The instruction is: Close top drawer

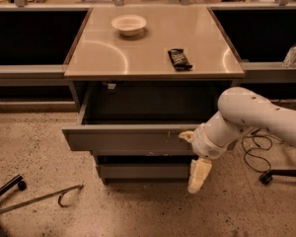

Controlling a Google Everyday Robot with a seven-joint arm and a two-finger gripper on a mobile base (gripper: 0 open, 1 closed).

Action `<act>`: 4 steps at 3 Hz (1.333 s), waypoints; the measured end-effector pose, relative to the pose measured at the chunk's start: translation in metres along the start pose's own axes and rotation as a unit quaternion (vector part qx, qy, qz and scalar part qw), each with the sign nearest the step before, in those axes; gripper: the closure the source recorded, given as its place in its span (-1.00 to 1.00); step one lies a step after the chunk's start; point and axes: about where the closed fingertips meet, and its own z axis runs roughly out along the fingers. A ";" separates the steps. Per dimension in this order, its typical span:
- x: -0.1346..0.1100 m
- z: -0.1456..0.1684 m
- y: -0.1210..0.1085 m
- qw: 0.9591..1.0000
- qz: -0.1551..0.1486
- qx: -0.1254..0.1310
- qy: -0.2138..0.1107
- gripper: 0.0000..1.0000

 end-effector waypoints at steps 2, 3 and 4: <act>0.000 -0.005 -0.016 0.998 -0.009 0.064 0.005 -1.00; 0.001 -0.005 -0.019 0.998 -0.009 0.069 0.007 -1.00; -0.005 -0.008 -0.048 0.994 -0.013 0.098 0.038 -1.00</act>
Offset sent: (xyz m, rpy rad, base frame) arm 0.0090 -0.0024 0.0031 -0.0086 -0.0863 -0.0283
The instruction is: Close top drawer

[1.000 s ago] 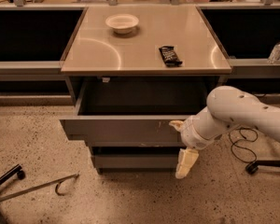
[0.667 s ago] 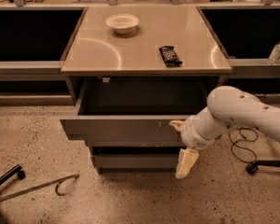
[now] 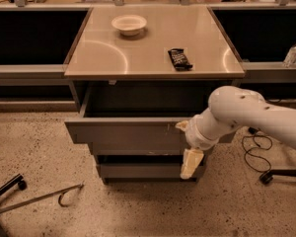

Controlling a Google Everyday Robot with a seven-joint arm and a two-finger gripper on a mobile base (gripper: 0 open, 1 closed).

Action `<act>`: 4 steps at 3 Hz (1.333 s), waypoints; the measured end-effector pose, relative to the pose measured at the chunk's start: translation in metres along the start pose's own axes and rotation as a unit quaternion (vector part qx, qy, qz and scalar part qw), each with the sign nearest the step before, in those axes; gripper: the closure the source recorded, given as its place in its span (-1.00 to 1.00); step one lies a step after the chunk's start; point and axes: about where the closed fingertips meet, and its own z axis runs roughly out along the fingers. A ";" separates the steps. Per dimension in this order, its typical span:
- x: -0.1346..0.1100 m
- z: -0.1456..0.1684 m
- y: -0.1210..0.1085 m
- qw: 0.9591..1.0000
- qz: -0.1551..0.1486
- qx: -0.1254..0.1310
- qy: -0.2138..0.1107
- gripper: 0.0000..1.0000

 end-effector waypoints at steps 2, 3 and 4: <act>-0.020 0.000 -0.049 0.997 -0.018 0.068 0.042 -1.00; -0.019 0.001 -0.048 0.997 -0.016 0.067 0.042 -1.00; -0.011 0.005 -0.043 0.998 0.001 0.059 0.037 -1.00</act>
Offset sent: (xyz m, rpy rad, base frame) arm 0.0718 0.0215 0.0261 -0.1175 -0.2034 -0.0557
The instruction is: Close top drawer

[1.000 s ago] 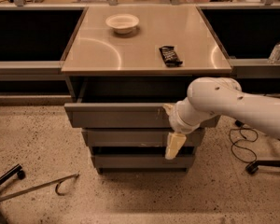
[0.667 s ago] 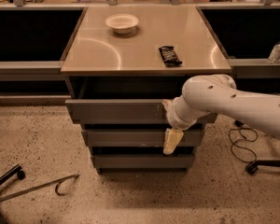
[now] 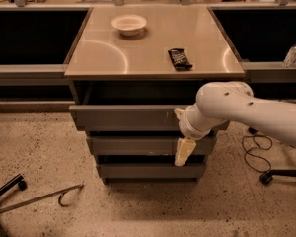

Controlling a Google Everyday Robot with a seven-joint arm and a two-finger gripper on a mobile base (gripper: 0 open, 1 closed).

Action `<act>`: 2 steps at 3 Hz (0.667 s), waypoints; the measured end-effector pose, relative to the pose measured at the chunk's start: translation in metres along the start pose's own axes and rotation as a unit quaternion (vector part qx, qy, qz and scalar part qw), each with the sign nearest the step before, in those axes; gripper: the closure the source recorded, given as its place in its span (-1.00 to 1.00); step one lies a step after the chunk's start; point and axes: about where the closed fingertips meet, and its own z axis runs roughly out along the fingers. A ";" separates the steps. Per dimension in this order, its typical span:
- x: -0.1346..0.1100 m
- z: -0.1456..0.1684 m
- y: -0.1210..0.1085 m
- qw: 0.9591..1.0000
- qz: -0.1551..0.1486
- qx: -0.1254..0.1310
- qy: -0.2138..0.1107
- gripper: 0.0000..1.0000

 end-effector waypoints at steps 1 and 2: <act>0.006 0.014 0.000 0.999 0.017 -0.027 -0.008 -1.00; 0.016 0.033 -0.015 0.998 0.030 -0.055 -0.011 -1.00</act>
Offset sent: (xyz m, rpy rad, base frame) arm 0.0519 -0.0133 -0.0426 0.0508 0.1786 -0.0239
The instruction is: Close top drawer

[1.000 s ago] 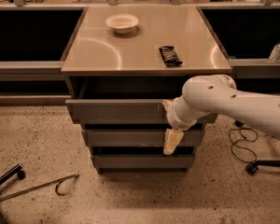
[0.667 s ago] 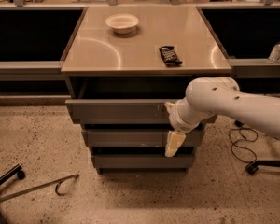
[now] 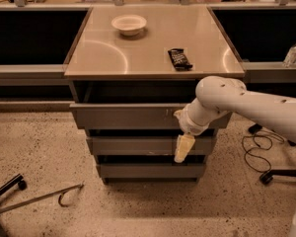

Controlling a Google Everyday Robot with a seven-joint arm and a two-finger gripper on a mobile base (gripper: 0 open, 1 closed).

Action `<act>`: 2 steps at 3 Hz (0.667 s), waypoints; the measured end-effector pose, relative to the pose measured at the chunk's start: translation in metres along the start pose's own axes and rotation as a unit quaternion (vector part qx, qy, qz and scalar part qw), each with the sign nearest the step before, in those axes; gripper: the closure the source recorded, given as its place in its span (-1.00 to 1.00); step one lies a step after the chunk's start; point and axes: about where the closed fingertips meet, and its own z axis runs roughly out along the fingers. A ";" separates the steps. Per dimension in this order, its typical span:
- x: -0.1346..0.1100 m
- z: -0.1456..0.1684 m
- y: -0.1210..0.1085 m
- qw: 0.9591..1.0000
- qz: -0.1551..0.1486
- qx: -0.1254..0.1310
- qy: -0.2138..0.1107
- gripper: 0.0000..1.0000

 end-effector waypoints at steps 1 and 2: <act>0.009 0.012 -0.026 1.000 0.005 -0.011 0.004 -1.00; 0.018 0.019 -0.035 1.000 0.013 -0.006 0.012 -1.00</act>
Offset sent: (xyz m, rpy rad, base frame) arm 0.0797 -0.0323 -0.0364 -0.0506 -0.0129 -0.1024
